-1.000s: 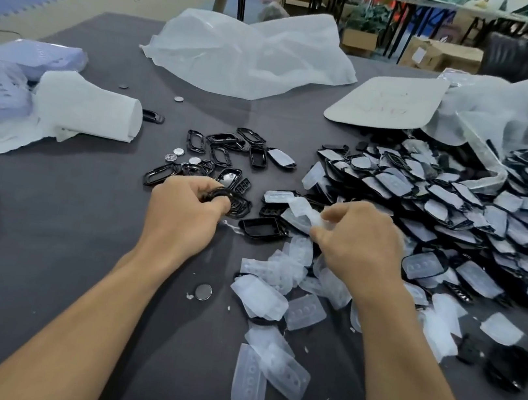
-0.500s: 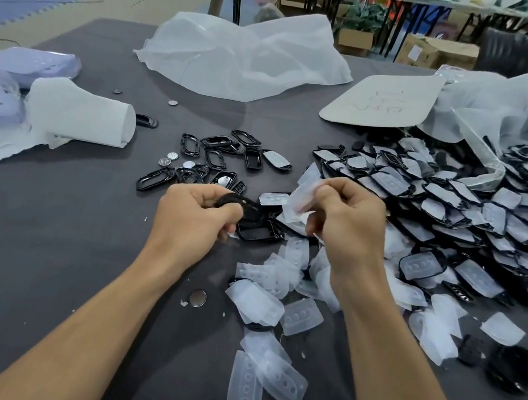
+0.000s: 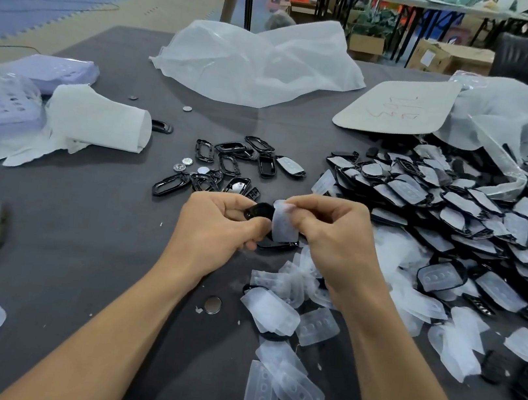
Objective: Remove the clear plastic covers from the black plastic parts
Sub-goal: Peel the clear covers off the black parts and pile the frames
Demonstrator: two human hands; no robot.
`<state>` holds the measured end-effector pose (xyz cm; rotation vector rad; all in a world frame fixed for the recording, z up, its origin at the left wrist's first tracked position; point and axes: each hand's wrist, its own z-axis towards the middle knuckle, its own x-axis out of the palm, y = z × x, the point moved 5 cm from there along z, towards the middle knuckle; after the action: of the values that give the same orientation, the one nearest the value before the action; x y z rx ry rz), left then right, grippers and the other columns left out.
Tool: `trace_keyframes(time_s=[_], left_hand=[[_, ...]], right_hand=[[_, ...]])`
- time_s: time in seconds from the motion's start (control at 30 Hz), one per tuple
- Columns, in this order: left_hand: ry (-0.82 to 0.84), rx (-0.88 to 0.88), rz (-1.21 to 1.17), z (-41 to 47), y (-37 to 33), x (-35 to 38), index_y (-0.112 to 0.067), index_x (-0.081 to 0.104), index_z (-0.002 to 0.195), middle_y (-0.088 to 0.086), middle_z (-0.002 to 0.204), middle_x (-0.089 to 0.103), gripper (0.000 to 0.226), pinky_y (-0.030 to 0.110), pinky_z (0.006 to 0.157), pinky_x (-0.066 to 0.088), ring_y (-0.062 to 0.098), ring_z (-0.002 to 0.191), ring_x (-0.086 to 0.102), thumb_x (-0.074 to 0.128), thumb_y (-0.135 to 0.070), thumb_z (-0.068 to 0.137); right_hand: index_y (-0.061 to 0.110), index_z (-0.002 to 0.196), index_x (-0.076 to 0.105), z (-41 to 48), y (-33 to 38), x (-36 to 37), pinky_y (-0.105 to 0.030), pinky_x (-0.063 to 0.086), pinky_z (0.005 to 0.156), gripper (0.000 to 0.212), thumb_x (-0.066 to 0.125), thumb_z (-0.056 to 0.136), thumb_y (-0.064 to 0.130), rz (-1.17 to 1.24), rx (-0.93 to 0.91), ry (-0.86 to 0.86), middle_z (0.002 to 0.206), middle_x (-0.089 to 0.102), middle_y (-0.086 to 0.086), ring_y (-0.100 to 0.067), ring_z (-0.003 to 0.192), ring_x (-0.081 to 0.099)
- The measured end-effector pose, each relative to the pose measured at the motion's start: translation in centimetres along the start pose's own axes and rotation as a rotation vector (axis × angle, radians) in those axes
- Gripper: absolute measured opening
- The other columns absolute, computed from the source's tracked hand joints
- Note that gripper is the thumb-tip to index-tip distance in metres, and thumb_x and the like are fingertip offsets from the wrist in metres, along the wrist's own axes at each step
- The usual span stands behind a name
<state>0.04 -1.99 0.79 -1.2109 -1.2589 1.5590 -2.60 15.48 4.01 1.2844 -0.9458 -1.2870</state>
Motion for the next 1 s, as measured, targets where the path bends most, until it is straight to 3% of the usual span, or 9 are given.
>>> trace_keyframes(time_s=[0.1,0.2,0.3,0.4,0.5,0.63,0.8,0.9,1.0], left_hand=[[0.029,0.017,0.036,0.0,0.0,0.2,-0.028,0.081,0.076,0.005,0.061,0.074,0.011,0.02,0.054,0.047,0.013,0.051,0.067,0.085,-0.035,0.068],[0.062,0.014,0.023,-0.1,0.2,0.3,-0.025,0.081,0.076,0.006,0.062,0.074,0.017,0.021,0.053,0.048,0.01,0.05,0.062,0.087,-0.041,0.071],[0.153,0.03,-0.037,-0.2,-0.1,0.5,-0.021,0.083,0.081,0.011,0.068,0.076,0.008,0.018,0.056,0.051,0.011,0.055,0.066,0.088,-0.023,0.075],[0.207,0.035,-0.054,-0.2,-0.2,0.5,-0.02,0.084,0.086,0.014,0.076,0.078,0.016,0.023,0.064,0.056,0.017,0.066,0.071,0.085,-0.005,0.08],[0.198,0.03,-0.039,-0.3,-0.3,0.5,-0.021,0.083,0.083,0.015,0.072,0.076,0.017,0.024,0.062,0.051,0.013,0.059,0.063,0.083,-0.004,0.08],[0.217,0.005,-0.001,-0.5,-0.3,0.6,-0.025,0.084,0.09,0.011,0.072,0.076,0.025,0.036,0.067,0.04,0.019,0.064,0.051,0.075,-0.009,0.074],[0.296,0.012,-0.042,-0.6,-0.5,0.7,-0.021,0.083,0.097,0.011,0.087,0.08,0.03,0.036,0.081,0.057,0.019,0.078,0.072,0.069,-0.006,0.074],[0.269,0.01,-0.092,-0.4,-0.6,0.7,-0.022,0.085,0.089,0.012,0.082,0.08,0.024,0.026,0.073,0.062,0.017,0.076,0.075,0.072,-0.006,0.077],[0.252,0.007,-0.097,-0.4,-0.5,0.6,-0.023,0.085,0.086,0.011,0.079,0.079,0.036,0.021,0.066,0.059,0.015,0.072,0.075,0.068,0.009,0.087]], right_hand=[[0.029,0.071,0.078,-0.3,0.5,0.4,-0.01,0.046,0.067,0.029,0.07,0.087,0.006,-0.211,-0.099,-0.003,0.076,0.074,0.012,0.0,0.075,0.065],[0.026,0.07,0.07,-0.7,0.8,1.1,-0.008,0.037,0.07,0.027,0.066,0.091,0.01,-0.418,-0.21,0.023,0.082,0.068,0.01,0.001,0.082,0.054],[0.023,0.076,0.069,-0.9,0.9,1.6,-0.013,0.037,0.079,0.021,0.065,0.095,0.014,-0.494,-0.281,0.049,0.088,0.068,0.011,-0.006,0.09,0.051],[0.02,0.08,0.069,-0.7,0.8,1.8,-0.028,0.045,0.088,0.016,0.067,0.096,0.016,-0.513,-0.313,0.082,0.091,0.067,0.011,-0.014,0.096,0.056],[0.02,0.08,0.068,-0.7,0.7,1.7,-0.034,0.047,0.086,0.016,0.067,0.096,0.018,-0.548,-0.324,0.108,0.088,0.066,0.011,-0.013,0.092,0.057],[0.021,0.084,0.076,-0.8,0.7,1.5,-0.035,0.049,0.083,0.011,0.073,0.092,0.027,-0.561,-0.333,0.073,0.088,0.071,0.009,-0.013,0.087,0.062],[0.027,0.084,0.082,-1.0,1.1,1.2,-0.032,0.05,0.072,0.008,0.081,0.086,0.035,-0.597,-0.36,-0.003,0.081,0.075,0.01,-0.013,0.074,0.062],[0.029,0.081,0.081,-1.2,1.1,1.1,-0.028,0.041,0.068,0.008,0.084,0.082,0.036,-0.631,-0.38,-0.068,0.073,0.072,0.012,-0.017,0.069,0.056],[0.027,0.077,0.078,-1.5,1.3,1.1,-0.028,0.038,0.067,0.014,0.089,0.076,0.036,-0.639,-0.404,-0.156,0.062,0.057,0.017,-0.018,0.066,0.055]])
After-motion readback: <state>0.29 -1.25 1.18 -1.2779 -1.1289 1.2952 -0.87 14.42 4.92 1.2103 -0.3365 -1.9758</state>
